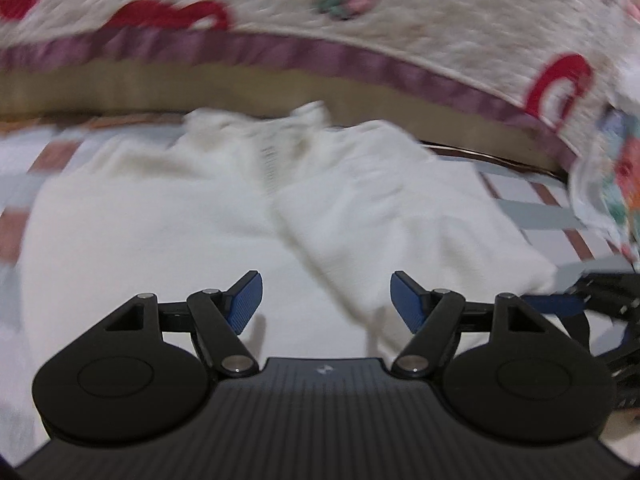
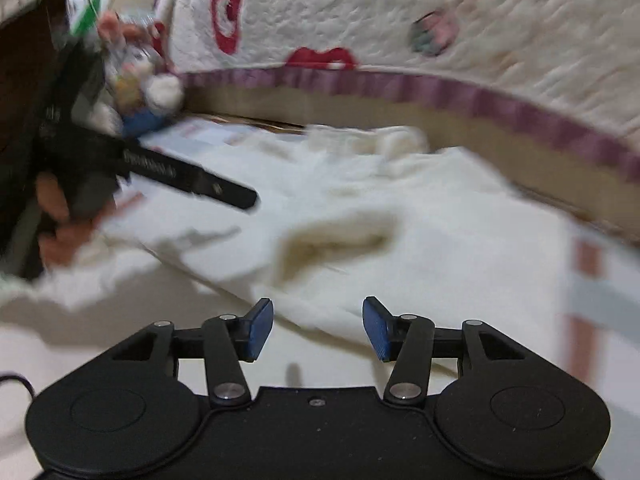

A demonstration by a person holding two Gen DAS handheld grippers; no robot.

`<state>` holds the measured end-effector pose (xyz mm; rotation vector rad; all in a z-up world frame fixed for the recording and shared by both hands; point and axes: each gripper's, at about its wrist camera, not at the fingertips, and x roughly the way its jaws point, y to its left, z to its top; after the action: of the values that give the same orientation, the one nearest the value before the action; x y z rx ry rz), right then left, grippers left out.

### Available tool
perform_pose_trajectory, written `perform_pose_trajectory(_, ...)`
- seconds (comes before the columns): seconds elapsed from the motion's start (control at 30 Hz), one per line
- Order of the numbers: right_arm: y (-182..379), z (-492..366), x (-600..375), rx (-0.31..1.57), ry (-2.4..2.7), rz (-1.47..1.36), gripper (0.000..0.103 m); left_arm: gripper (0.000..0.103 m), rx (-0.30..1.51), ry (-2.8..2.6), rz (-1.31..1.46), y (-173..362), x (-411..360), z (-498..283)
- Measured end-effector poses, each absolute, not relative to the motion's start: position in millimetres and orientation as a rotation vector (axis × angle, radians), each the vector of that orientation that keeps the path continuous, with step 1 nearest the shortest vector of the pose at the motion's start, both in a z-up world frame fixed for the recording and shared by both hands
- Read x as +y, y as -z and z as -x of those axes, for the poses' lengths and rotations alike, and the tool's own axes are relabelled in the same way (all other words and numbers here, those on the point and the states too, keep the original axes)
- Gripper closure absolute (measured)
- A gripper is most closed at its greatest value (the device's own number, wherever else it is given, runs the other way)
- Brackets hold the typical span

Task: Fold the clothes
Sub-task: 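Hold the folded sleeve with the right gripper while the left gripper grasps the cuff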

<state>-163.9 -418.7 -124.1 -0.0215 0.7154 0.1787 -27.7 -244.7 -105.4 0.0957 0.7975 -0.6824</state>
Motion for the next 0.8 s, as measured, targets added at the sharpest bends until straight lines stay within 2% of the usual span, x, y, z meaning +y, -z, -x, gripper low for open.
perform_pose_trajectory(0.17,139,189,-445,0.763,0.054,0.133,0.049,0.032,0.759,0.794,-0.218,111,-295,37)
perform_pose_trajectory(0.23,147,194,-455,0.776,0.120,0.138,0.053,0.031,0.741,0.808,-0.280,117,-310,40)
perform_pose_trajectory(0.37,158,185,-467,0.792,0.176,0.091,0.054,0.027,0.669,0.718,-0.458,138,-335,40)
perform_pose_trajectory(0.43,163,177,-472,0.789,0.202,0.052,0.054,0.021,0.635,0.764,-0.493,148,-337,35)
perform_pose_trajectory(0.5,168,170,-479,0.786,0.216,0.000,0.053,0.022,0.625,0.782,-0.505,156,-331,29)
perform_pose_trajectory(0.53,170,166,-482,0.783,0.220,-0.022,0.053,0.031,0.629,0.789,-0.478,155,-325,26)
perform_pose_trajectory(0.6,172,165,-486,0.768,0.219,-0.049,0.057,0.096,0.605,0.800,-0.465,151,-315,22)
perform_pose_trajectory(0.67,173,166,-491,0.749,0.221,-0.077,0.074,0.095,0.544,0.771,-0.435,137,-300,22)
perform_pose_trajectory(0.8,175,172,-499,0.730,0.236,-0.131,0.083,0.095,0.499,0.687,-0.187,110,-244,23)
